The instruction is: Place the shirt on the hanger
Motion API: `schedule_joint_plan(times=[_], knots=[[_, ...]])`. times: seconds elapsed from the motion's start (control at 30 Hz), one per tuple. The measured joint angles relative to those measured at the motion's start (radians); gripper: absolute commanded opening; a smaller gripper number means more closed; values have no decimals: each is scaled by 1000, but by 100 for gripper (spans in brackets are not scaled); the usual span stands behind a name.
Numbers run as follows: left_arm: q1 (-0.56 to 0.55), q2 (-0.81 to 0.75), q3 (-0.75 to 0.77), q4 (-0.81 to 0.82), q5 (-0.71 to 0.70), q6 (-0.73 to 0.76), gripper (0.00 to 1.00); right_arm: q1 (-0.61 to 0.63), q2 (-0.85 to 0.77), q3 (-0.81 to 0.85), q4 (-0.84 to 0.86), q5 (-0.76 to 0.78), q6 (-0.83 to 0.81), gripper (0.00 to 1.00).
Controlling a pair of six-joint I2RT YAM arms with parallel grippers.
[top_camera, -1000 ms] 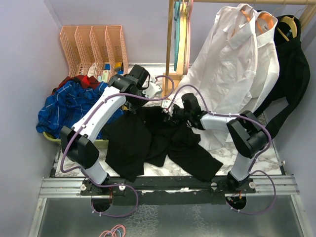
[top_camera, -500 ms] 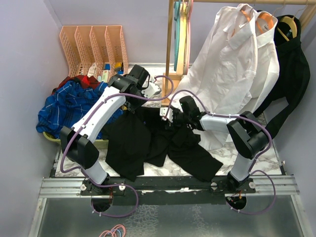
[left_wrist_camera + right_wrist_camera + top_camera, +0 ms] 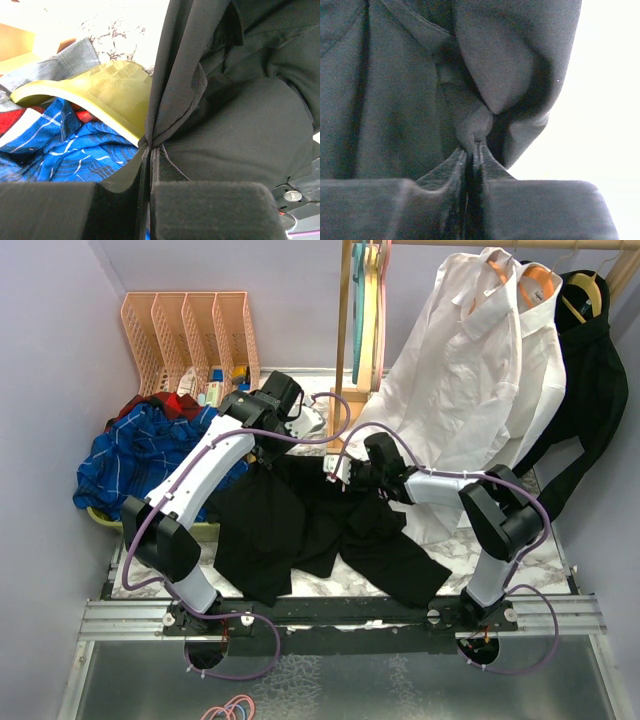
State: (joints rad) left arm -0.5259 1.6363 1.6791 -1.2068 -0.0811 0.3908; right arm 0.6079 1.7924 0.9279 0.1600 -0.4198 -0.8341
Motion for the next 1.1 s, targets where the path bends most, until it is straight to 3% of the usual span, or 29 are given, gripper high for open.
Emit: schedule_joint_plan(times=[0.2,0.43,0.67,0.93,1.0,1.1], knots=[[0,0,10,-2,-17,0,0,0,-79,-55,61,28,65,1],[0,27,74,26,-69,12,0,0,-265,-145,212,93,481,1],[0,291,190,102,-186,12,0,0,-439,-386,307,174,813,1],[11,457,328,159,-272,7,0,0,-690,-527,295,263,943,1],[17,457,335,169,-275,0,15,0,-735,-559,297,299,962,1],[24,453,322,187,-275,-9,51,0,-745,-584,297,335,977,1]])
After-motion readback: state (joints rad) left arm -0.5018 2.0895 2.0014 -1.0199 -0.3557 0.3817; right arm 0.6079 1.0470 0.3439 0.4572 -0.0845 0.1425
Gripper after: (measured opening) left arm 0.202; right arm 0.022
